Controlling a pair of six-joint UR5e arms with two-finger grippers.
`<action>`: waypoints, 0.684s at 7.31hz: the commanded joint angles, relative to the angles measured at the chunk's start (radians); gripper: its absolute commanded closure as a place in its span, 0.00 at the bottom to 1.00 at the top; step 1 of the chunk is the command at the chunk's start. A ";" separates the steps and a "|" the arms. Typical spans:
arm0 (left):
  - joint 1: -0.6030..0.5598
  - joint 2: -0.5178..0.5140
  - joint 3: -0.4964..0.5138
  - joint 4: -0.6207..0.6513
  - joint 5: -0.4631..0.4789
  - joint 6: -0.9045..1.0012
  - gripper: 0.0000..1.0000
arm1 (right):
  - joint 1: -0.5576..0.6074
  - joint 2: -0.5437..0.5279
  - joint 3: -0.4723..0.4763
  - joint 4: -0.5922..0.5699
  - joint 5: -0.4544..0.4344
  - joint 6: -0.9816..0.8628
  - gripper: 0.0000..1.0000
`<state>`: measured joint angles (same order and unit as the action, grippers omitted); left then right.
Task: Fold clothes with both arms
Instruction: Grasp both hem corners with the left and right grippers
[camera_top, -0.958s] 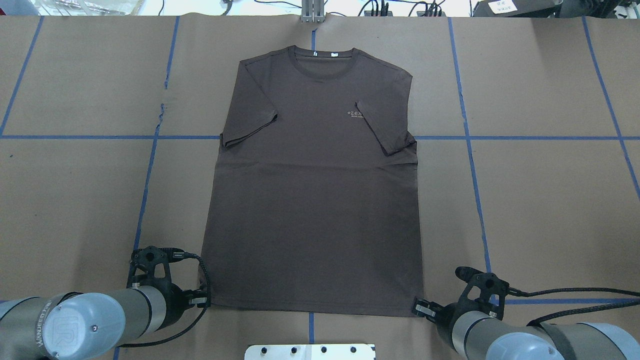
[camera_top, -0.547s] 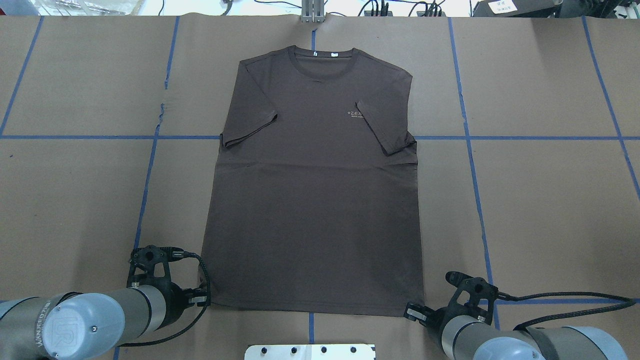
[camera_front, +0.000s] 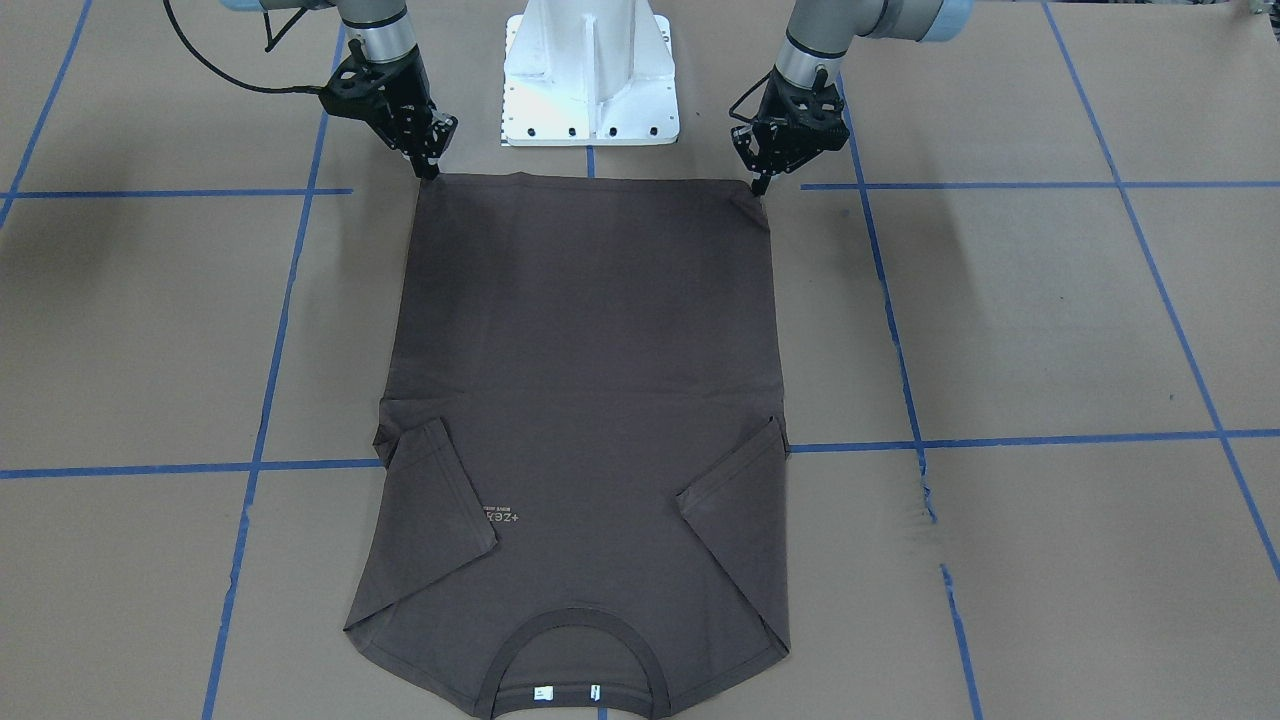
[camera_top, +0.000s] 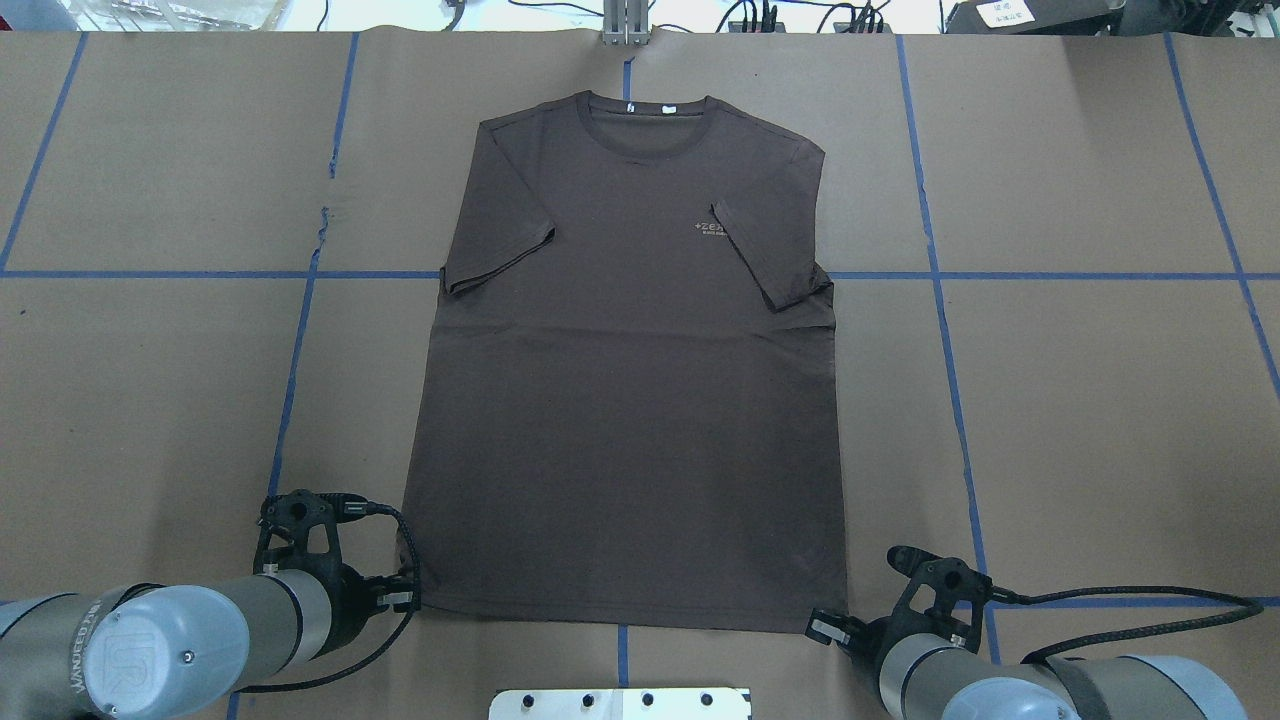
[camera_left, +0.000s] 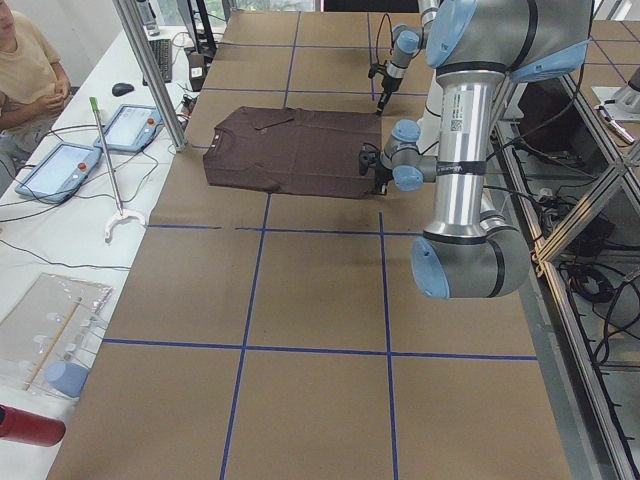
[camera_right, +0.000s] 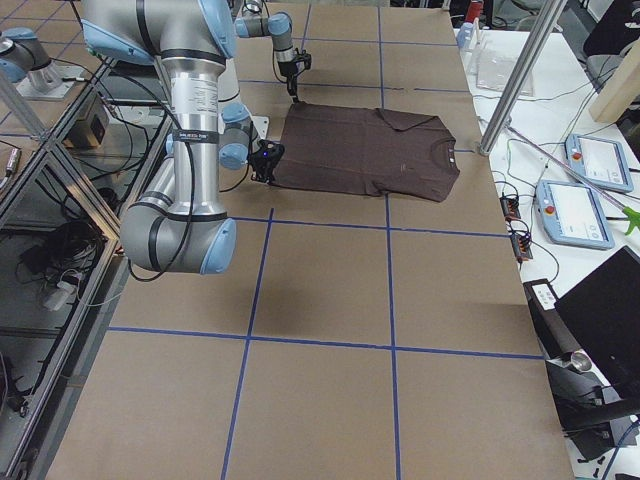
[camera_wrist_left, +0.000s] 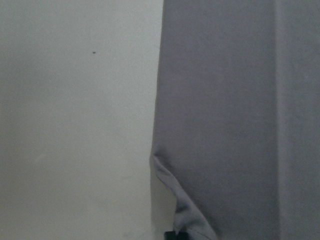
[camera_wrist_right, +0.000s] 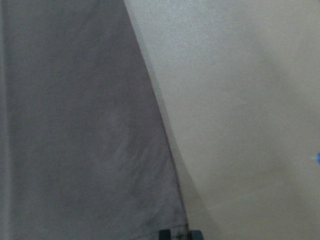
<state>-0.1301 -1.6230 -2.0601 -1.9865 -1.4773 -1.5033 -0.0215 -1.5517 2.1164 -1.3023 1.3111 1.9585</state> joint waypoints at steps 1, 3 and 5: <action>0.000 0.002 0.000 0.000 0.000 0.000 1.00 | 0.002 -0.005 0.002 -0.005 0.002 -0.004 1.00; -0.003 0.002 -0.003 0.000 0.000 0.000 1.00 | 0.009 -0.004 0.057 -0.082 0.008 -0.007 1.00; -0.011 -0.003 -0.271 0.292 -0.071 0.032 1.00 | 0.017 -0.008 0.259 -0.269 0.045 -0.009 1.00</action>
<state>-0.1389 -1.6186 -2.1669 -1.8905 -1.4997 -1.4892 -0.0086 -1.5571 2.2512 -1.4578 1.3298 1.9506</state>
